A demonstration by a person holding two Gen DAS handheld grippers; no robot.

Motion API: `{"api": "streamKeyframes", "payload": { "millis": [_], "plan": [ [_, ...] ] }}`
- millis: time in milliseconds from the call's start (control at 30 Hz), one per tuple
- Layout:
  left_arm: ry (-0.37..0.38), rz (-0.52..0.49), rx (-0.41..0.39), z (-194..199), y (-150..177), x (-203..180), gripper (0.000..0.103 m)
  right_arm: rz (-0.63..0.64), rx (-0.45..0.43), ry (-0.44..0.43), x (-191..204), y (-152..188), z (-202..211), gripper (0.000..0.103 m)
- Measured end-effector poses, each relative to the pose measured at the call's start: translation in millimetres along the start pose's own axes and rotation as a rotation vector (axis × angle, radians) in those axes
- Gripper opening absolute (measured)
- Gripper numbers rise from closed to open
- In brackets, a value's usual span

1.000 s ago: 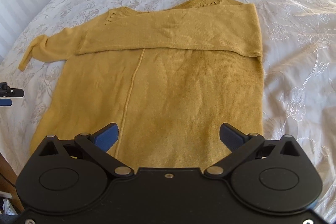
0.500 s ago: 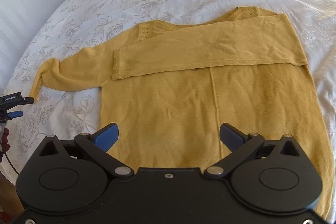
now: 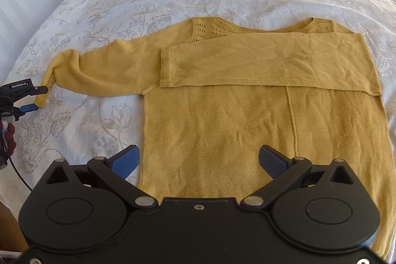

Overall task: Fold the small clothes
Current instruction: 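Move the left tool to the other sleeve cuff and grasp it, then carry the sleeve across the sweater body and open the left tool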

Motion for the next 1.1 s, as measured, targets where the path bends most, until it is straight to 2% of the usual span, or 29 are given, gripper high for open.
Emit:
{"api": "streamKeyframes", "payload": {
  "millis": [100, 167, 200, 267, 367, 567, 767, 833, 933, 1000, 1033, 1067, 1100],
  "plan": [
    [-0.003, 0.021, 0.002, -3, -4, 3, 0.045, 0.009, 0.008, 0.003, 4, 1, -2, 0.102],
    [0.019, 0.041, 0.009, -3, -7, 4, 0.02, 0.011, 0.012, 0.001, 6, 1, -3, 0.102],
    [0.024, 0.052, 0.004, -2, -8, 5, 0.014, 0.011, 0.014, 0.0, 7, 2, -4, 0.102],
    [0.033, 0.071, -0.009, 5, -13, 7, 0.011, 0.015, 0.02, -0.001, 9, 2, -5, 0.102],
    [0.084, 0.098, -0.018, 25, -28, 8, 0.011, 0.017, 0.018, -0.002, 9, 1, -5, 0.102],
    [0.133, 0.051, -0.022, 69, -69, 18, 0.011, 0.001, 0.015, -0.008, 8, -2, -7, 0.102],
    [0.071, 0.013, -0.008, 74, -92, 39, 0.011, -0.003, 0.017, -0.023, 11, -2, -11, 0.102],
    [0.031, -0.002, 0.023, 67, -90, 45, 0.011, -0.006, 0.015, -0.027, 12, -3, -12, 0.102],
    [-0.006, 0.004, 0.026, 59, -84, 51, 0.014, -0.002, 0.016, -0.028, 13, -3, -12, 0.102],
    [0.006, 0.044, 0.035, 55, -73, 56, 0.034, 0.0, 0.018, -0.026, 12, -2, -12, 0.102],
    [0.02, 0.07, 0.038, 53, -67, 55, 0.048, 0.001, 0.019, -0.024, 12, -2, -12, 0.102],
    [0.03, 0.094, 0.046, 49, -60, 54, 0.053, 0.003, 0.022, -0.022, 11, -1, -12, 0.102],
    [0.037, 0.127, 0.06, 48, -51, 55, 0.054, 0.005, 0.025, -0.018, 11, -1, -12, 0.102]
  ]
}}
Point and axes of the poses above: each gripper's, at about its wrist camera, not at the fingertips, and z roughly against the way its jaws point, x to its left, y to its underside, the point moved 9 cm from there along -z, roughly the way its jaws point, and after that the axes turned 8 degrees about -y, right-handed, at the moved point
